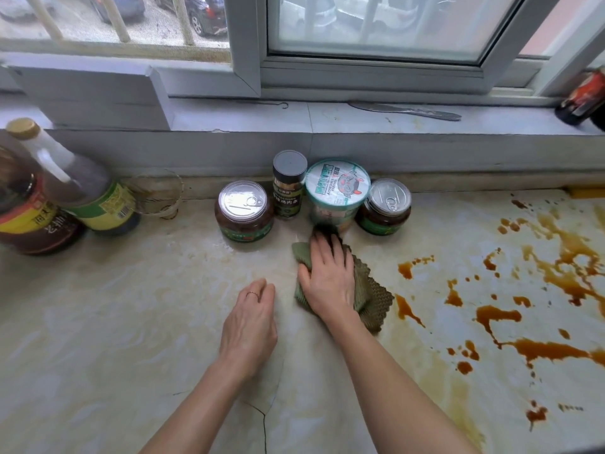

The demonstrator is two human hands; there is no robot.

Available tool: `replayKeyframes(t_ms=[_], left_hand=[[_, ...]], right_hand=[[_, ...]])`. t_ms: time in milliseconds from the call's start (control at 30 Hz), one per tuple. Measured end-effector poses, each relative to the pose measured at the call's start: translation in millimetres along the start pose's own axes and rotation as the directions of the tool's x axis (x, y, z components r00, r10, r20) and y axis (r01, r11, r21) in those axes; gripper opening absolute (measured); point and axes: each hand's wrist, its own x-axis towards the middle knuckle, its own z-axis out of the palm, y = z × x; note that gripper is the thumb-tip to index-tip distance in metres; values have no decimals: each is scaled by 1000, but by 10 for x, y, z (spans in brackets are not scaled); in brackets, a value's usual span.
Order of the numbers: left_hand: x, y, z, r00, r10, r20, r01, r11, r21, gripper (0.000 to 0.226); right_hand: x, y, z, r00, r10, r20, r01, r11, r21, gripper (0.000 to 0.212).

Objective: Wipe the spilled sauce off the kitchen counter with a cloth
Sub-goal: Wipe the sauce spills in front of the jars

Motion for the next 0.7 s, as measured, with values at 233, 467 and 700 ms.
replayKeyframes(t_ms=[233,467,700], left_hand=[[-30,10,25,1000,-4,-3,4,1000,2,46],[-19,3,57,1000,-11,-12,11,1000,-17,50],[-19,14,88,1000,-16,-25,15,1000,-10,47]], right_hand=[[-321,231,-125,976,216,-43,-217,975,-37,67],[-693,147,-131,994,-96,51,98,995,-26,62],[-783,678,-272,987,159,0,-158,987,27,56]])
